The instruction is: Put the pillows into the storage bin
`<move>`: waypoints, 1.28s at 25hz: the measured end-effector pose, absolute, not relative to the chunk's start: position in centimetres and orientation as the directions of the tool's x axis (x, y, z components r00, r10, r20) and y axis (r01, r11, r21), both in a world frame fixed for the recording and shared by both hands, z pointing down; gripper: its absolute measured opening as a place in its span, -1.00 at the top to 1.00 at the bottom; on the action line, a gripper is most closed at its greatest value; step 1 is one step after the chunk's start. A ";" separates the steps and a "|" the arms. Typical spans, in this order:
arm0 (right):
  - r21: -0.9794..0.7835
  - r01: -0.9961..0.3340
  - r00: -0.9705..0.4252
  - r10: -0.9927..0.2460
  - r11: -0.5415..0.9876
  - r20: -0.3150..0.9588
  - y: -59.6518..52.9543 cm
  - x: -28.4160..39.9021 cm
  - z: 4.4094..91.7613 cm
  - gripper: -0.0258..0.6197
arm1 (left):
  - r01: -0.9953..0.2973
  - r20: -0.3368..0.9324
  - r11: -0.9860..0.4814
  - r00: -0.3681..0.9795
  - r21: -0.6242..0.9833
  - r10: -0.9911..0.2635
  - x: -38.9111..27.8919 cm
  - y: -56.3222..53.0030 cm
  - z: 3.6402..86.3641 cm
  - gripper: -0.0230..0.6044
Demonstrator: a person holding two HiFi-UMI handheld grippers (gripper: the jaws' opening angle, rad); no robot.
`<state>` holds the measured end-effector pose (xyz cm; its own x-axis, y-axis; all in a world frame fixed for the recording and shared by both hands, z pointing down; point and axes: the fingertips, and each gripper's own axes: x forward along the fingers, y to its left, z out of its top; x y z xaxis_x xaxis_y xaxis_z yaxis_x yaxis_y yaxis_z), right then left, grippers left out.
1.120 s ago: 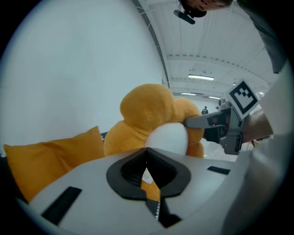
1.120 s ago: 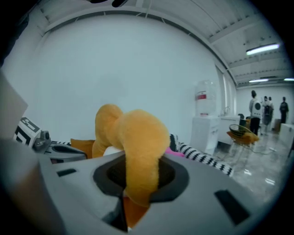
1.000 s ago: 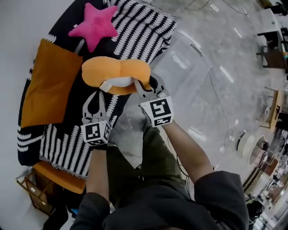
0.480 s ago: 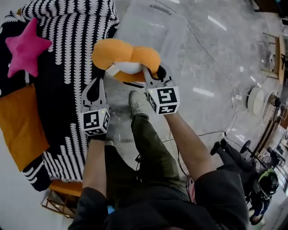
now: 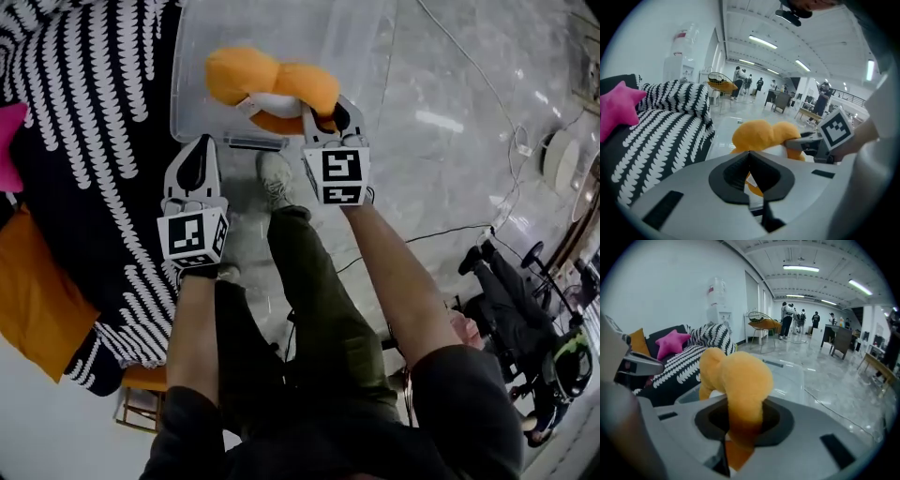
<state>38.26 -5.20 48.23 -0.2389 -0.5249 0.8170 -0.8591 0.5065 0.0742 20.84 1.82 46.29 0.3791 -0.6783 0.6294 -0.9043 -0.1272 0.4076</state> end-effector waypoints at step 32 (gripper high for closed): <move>0.131 -0.784 -0.039 -0.258 0.607 0.965 -4.3 42.7 55.9 -0.12 | -0.915 0.706 -0.044 0.340 0.402 -0.621 19.6 2.4 47.7 0.93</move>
<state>42.74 -4.32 55.87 -0.0392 -0.2581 0.9653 -0.7836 0.6074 0.1305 19.63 2.39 47.74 0.3405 -0.6210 0.7060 -0.9146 -0.0444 0.4020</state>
